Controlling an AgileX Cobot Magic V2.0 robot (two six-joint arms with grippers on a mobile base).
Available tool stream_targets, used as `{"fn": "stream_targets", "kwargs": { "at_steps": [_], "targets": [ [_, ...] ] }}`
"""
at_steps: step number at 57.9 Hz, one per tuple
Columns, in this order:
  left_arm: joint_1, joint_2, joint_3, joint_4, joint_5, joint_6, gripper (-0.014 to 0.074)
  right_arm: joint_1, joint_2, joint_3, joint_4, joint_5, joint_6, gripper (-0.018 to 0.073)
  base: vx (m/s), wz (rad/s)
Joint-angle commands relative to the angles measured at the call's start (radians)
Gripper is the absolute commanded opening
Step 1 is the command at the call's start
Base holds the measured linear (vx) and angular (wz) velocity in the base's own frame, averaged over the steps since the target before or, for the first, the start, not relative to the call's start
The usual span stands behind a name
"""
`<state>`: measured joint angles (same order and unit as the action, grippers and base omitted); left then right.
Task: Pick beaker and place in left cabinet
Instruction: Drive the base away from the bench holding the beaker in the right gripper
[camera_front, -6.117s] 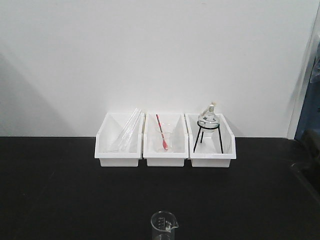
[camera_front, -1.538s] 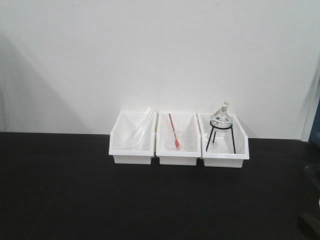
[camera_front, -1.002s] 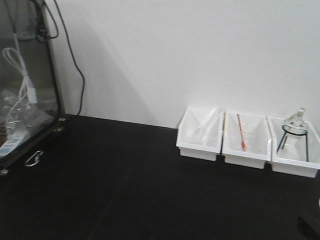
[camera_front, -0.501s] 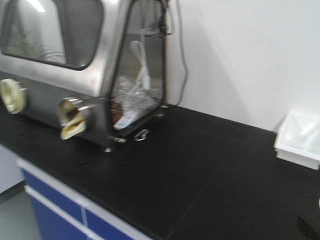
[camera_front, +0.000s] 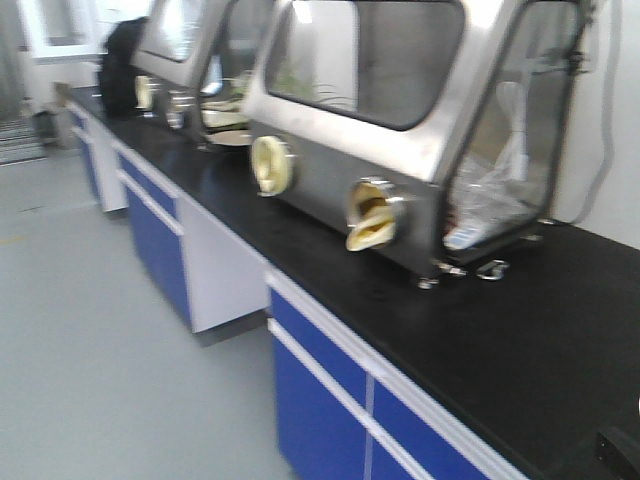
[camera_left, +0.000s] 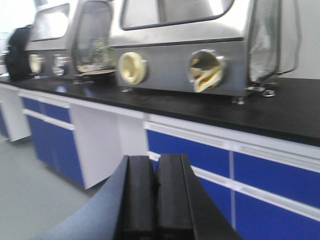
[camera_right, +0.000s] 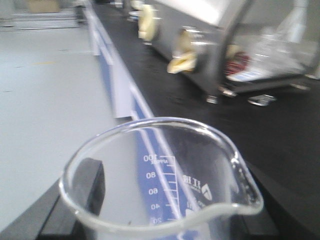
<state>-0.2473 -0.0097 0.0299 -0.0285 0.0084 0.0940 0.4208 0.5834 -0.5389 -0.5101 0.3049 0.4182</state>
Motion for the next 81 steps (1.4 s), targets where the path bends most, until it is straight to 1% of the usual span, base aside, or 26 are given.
{"fn": "stream_targets", "kwargs": {
  "at_steps": [1, 20, 42, 81],
  "targets": [
    [-0.006, -0.019, 0.017, -0.008, -0.085, -0.002, 0.0001, 0.000, 0.000, -0.029, -0.021, -0.077, -0.001, -0.0006, -0.05, 0.66],
    [-0.006, -0.019, 0.017, -0.008, -0.085, -0.002, 0.0001, 0.000, 0.000, -0.029, -0.021, -0.072, -0.001, -0.0006, 0.05, 0.66],
    [-0.006, -0.019, 0.017, -0.008, -0.085, -0.002, 0.0001, 0.000, 0.000, -0.029, -0.021, -0.072, -0.001, -0.0006, 0.25, 0.46],
    [-0.006, -0.019, 0.017, -0.008, -0.085, -0.002, 0.0001, 0.000, 0.000, -0.029, -0.021, -0.072, -0.001, -0.0006, 0.48, 0.09]
  ]
}}
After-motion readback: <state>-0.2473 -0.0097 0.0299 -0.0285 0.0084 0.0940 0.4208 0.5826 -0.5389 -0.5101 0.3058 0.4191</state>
